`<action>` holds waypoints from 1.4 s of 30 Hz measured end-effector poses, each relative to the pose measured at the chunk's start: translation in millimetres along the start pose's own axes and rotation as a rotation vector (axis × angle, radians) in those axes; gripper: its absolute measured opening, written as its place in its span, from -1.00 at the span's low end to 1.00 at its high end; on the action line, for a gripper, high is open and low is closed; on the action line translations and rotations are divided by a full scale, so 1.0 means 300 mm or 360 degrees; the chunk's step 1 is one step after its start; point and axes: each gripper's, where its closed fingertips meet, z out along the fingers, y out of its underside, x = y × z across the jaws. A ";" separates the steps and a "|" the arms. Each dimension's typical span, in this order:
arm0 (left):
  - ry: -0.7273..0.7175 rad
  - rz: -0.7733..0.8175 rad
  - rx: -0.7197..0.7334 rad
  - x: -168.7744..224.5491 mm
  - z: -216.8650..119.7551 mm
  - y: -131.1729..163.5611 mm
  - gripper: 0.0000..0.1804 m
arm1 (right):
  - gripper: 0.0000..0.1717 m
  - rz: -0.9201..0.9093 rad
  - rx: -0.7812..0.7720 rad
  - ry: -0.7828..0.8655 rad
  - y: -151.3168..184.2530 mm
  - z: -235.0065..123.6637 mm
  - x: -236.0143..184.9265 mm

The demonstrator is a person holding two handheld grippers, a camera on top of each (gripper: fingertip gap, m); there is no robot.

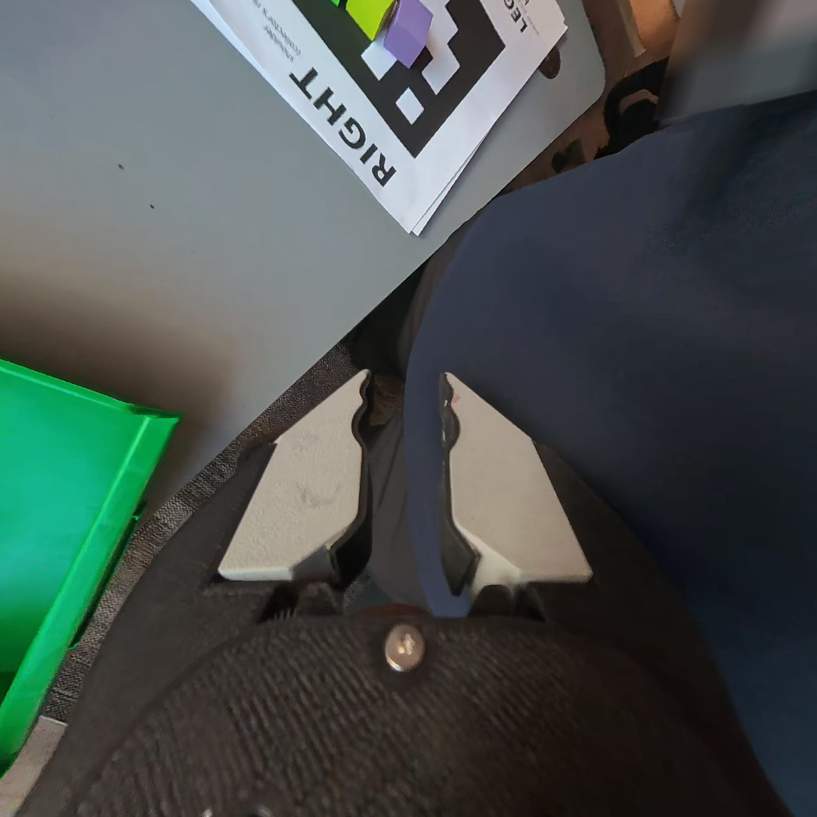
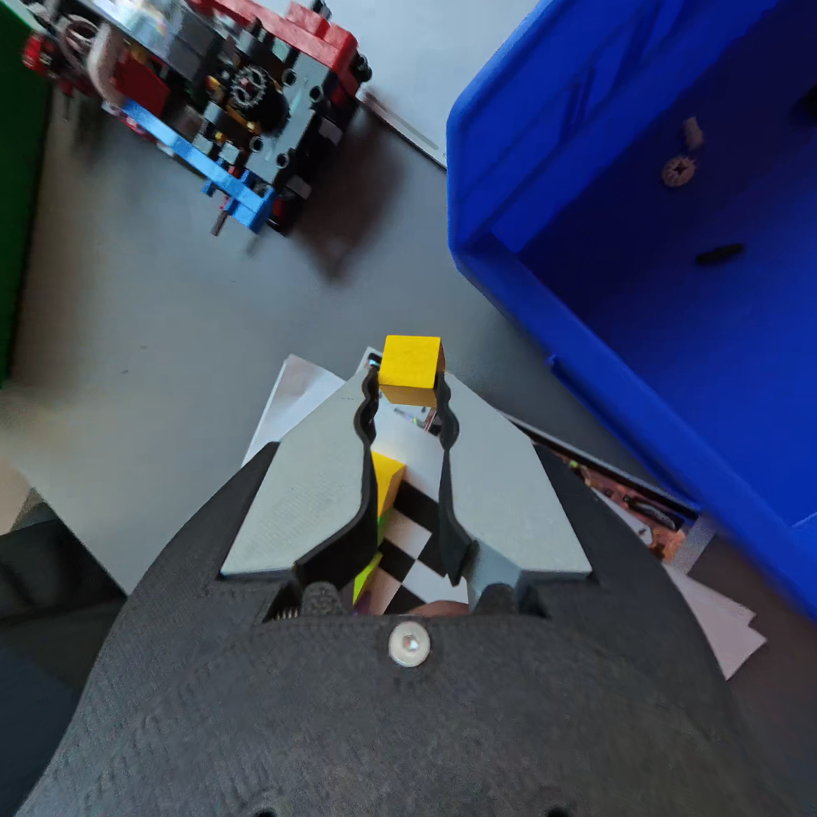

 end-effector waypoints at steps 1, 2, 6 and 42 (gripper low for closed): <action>0.0016 -0.0011 -0.0016 -0.002 0.008 0.010 -0.70 | -0.72 0.0019 0.0039 -0.0021 0.008 -0.030 -0.009; 0.0034 -0.0010 -0.0035 -0.004 0.015 0.019 -0.70 | -0.72 0.0037 0.0061 -0.0024 0.026 -0.058 -0.014; 0.0105 0.0101 -0.0099 -0.010 0.034 0.033 -0.72 | -0.72 0.0138 0.0063 0.0022 0.149 -0.141 -0.027; 0.0204 0.0495 -0.0169 0.004 0.141 0.005 -0.79 | -0.72 0.0574 0.0012 0.0104 0.521 -0.363 -0.050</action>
